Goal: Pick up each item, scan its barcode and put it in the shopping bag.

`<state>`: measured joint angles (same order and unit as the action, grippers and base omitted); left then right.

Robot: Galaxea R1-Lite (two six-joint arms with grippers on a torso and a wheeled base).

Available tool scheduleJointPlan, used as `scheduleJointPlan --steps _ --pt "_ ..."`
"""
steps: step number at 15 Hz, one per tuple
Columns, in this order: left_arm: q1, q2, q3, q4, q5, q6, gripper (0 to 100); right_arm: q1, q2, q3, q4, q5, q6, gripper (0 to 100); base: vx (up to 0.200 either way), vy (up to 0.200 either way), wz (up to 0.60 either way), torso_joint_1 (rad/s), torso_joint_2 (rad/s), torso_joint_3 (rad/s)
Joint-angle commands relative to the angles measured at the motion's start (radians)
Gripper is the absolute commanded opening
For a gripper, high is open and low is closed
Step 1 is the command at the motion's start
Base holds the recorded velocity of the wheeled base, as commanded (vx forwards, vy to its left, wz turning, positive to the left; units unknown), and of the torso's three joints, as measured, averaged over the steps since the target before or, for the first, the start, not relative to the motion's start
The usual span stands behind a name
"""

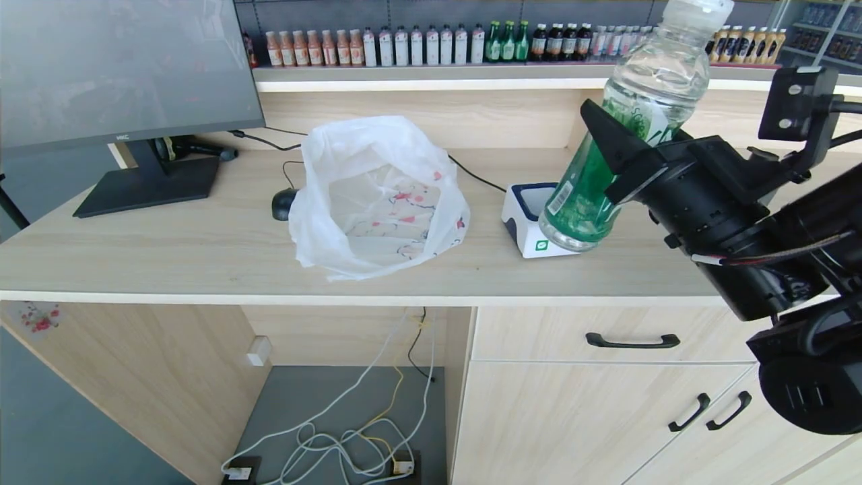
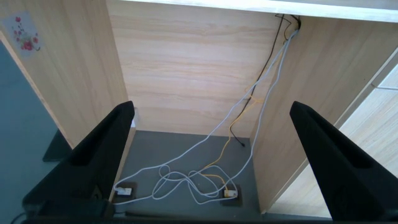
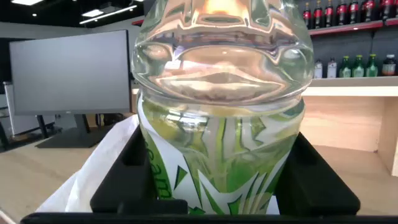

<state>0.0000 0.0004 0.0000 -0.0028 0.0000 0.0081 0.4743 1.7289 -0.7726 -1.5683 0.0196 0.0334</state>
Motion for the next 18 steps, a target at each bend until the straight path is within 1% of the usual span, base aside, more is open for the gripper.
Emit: scheduleJointPlan --steps 1,4,8,11,14,18 --pt "0.0 0.0 0.0 0.0 0.0 0.001 100 -0.011 0.017 0.01 -0.003 -0.03 0.025 0 0.0 0.0 0.0 0.0 0.0 0.0" --pt "0.0 0.0 0.0 0.0 0.0 0.001 100 -0.017 0.027 -0.011 -0.003 -0.056 0.043 0 0.0 0.0 0.0 0.0 0.0 0.0" --pt "0.0 0.0 0.0 0.0 0.0 -0.007 100 -0.025 0.012 -0.025 -0.003 -0.05 0.022 0 0.0 0.0 0.0 0.0 0.0 0.0" --pt "0.0 0.0 0.0 0.0 0.0 -0.005 100 -0.025 0.02 -0.031 -0.003 -0.046 0.025 0 0.0 0.2 0.0 -0.002 0.0 0.004" --pt "0.0 0.0 0.0 0.0 0.0 -0.007 100 -0.02 0.02 -0.034 -0.003 -0.02 0.025 0 0.0 0.2 0.0 0.006 0.0 0.004" --pt "0.0 0.0 0.0 0.0 0.0 -0.007 100 -0.02 0.02 -0.048 -0.003 -0.018 0.023 0 0.0 0.2 0.0 0.001 0.0 0.0"
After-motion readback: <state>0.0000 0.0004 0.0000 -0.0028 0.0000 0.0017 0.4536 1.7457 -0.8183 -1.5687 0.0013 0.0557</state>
